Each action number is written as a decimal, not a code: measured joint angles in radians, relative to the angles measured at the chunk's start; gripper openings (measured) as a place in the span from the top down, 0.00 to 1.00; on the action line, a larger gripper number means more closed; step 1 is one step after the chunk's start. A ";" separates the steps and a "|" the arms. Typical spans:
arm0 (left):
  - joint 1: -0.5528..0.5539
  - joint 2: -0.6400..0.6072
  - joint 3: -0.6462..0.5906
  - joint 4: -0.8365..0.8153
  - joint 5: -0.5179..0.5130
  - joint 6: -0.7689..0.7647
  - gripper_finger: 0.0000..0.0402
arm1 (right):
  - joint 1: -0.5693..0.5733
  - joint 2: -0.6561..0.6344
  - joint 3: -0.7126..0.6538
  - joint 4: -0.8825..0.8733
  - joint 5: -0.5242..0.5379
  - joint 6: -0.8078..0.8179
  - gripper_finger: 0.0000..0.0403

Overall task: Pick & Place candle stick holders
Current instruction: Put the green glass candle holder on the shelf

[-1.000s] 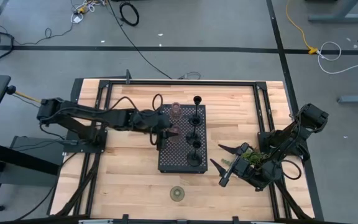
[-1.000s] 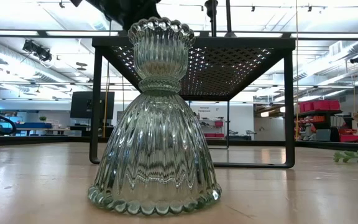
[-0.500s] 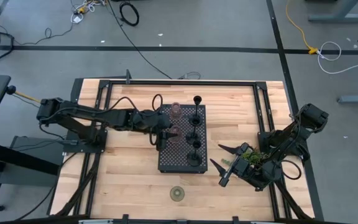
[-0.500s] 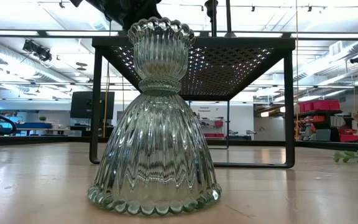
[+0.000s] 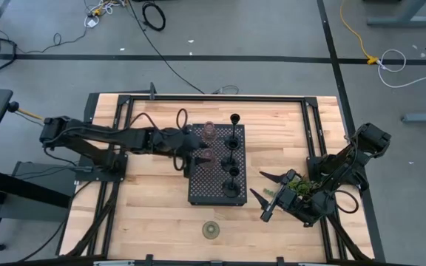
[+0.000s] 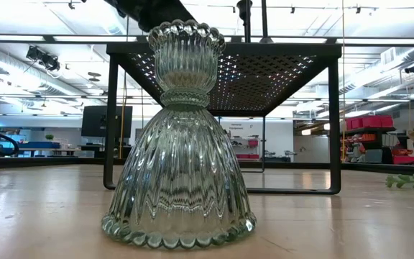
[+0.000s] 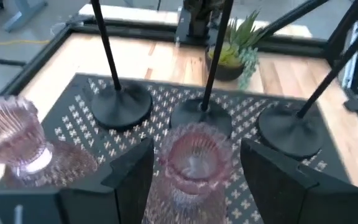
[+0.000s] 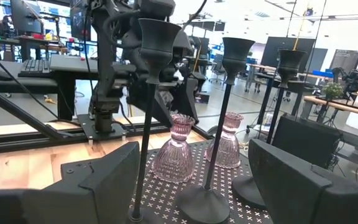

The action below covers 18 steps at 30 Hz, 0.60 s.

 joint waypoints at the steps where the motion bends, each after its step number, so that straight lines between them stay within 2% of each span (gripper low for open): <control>1: -0.002 -0.009 0.000 0.003 0.000 0.001 0.39 | 0.000 0.000 0.000 0.000 0.000 0.000 0.26; 5: -0.011 -0.066 0.000 -0.025 0.000 0.002 0.39 | 0.000 0.000 0.000 -0.001 0.001 0.000 0.26; 9: -0.022 -0.164 0.000 -0.145 0.000 -0.007 0.39 | 0.000 0.000 0.000 -0.001 0.000 0.000 0.26; 12: -0.058 -0.254 0.000 -0.234 0.015 -0.106 0.40 | 0.000 0.000 0.000 -0.001 0.008 0.000 0.26; 14: -0.134 -0.282 0.002 -0.210 0.041 -0.203 0.41 | 0.000 0.000 0.000 0.000 0.014 -0.005 0.26; 16: -0.257 -0.283 0.002 -0.186 0.050 -0.223 0.42 | 0.000 0.000 0.000 0.000 0.034 -0.008 0.26; 18: -0.389 -0.276 0.002 -0.188 -0.016 -0.230 0.44 | 0.000 0.001 0.000 0.000 0.070 -0.023 0.26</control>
